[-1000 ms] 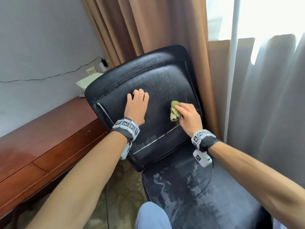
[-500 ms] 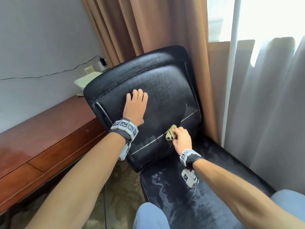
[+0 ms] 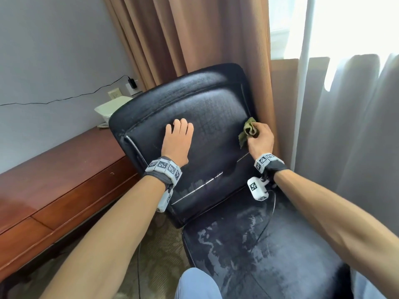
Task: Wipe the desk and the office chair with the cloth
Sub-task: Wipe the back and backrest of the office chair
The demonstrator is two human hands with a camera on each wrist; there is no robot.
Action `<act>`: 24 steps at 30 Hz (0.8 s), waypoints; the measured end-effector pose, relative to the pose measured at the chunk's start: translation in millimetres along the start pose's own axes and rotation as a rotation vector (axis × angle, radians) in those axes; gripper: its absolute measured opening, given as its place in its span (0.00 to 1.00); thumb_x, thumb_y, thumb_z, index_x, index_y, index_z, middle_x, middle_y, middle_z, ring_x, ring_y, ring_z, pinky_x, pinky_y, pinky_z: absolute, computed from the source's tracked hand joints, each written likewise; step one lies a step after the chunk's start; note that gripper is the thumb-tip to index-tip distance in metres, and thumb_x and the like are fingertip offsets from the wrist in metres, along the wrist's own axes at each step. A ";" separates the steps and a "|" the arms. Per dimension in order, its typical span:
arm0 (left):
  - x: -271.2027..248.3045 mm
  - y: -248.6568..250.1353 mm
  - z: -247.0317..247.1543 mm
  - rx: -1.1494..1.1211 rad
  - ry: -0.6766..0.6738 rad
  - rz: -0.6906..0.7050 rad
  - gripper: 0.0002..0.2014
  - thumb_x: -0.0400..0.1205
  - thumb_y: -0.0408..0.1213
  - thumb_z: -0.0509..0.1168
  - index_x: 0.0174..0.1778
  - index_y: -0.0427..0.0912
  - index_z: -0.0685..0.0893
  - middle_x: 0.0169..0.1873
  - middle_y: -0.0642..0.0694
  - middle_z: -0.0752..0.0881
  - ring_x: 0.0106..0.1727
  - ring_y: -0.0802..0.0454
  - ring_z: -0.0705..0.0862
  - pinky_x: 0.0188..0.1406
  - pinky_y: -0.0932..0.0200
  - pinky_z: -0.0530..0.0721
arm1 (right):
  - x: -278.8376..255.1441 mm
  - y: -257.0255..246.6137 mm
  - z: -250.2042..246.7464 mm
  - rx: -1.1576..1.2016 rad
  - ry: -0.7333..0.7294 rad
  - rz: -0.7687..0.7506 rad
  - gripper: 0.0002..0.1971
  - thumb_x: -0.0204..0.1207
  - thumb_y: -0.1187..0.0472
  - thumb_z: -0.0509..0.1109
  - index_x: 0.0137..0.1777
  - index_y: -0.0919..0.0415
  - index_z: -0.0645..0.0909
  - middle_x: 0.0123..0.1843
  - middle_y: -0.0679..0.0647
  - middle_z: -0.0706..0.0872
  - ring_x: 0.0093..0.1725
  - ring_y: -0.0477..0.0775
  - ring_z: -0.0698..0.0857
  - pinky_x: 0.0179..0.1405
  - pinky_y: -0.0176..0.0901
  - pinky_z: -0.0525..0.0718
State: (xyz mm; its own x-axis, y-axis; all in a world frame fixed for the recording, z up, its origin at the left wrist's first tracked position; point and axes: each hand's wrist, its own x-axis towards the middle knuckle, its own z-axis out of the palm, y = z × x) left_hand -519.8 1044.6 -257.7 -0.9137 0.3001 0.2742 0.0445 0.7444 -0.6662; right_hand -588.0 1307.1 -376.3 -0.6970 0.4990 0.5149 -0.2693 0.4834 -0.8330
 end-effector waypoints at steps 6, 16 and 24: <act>1.3 1.8 2.3 0.003 -0.004 -0.020 0.62 0.62 0.61 0.84 0.84 0.39 0.57 0.81 0.37 0.64 0.82 0.35 0.66 0.78 0.40 0.71 | -63.2 12.8 30.5 -0.067 -0.032 -0.015 0.25 0.63 0.78 0.70 0.59 0.61 0.90 0.56 0.56 0.88 0.54 0.63 0.82 0.59 0.43 0.76; 0.6 7.6 1.1 0.029 -0.001 -0.049 0.62 0.63 0.61 0.85 0.83 0.39 0.56 0.82 0.36 0.64 0.82 0.36 0.66 0.78 0.40 0.71 | -129.5 47.0 22.5 -0.119 -0.469 -0.116 0.16 0.70 0.75 0.72 0.54 0.60 0.91 0.51 0.50 0.88 0.53 0.60 0.86 0.57 0.44 0.80; -0.6 9.1 1.9 0.039 0.005 -0.045 0.62 0.64 0.60 0.84 0.84 0.39 0.55 0.83 0.36 0.63 0.82 0.36 0.66 0.79 0.40 0.70 | -27.8 55.4 -34.2 -0.133 -0.062 -0.014 0.24 0.68 0.79 0.69 0.64 0.66 0.87 0.65 0.61 0.84 0.64 0.65 0.82 0.71 0.48 0.79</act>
State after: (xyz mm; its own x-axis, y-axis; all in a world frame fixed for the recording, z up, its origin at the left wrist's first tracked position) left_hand -519.6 1050.0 -265.2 -0.9124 0.2698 0.3077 -0.0122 0.7336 -0.6795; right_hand -560.9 1344.6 -429.8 -0.7345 0.4480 0.5096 -0.1921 0.5831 -0.7894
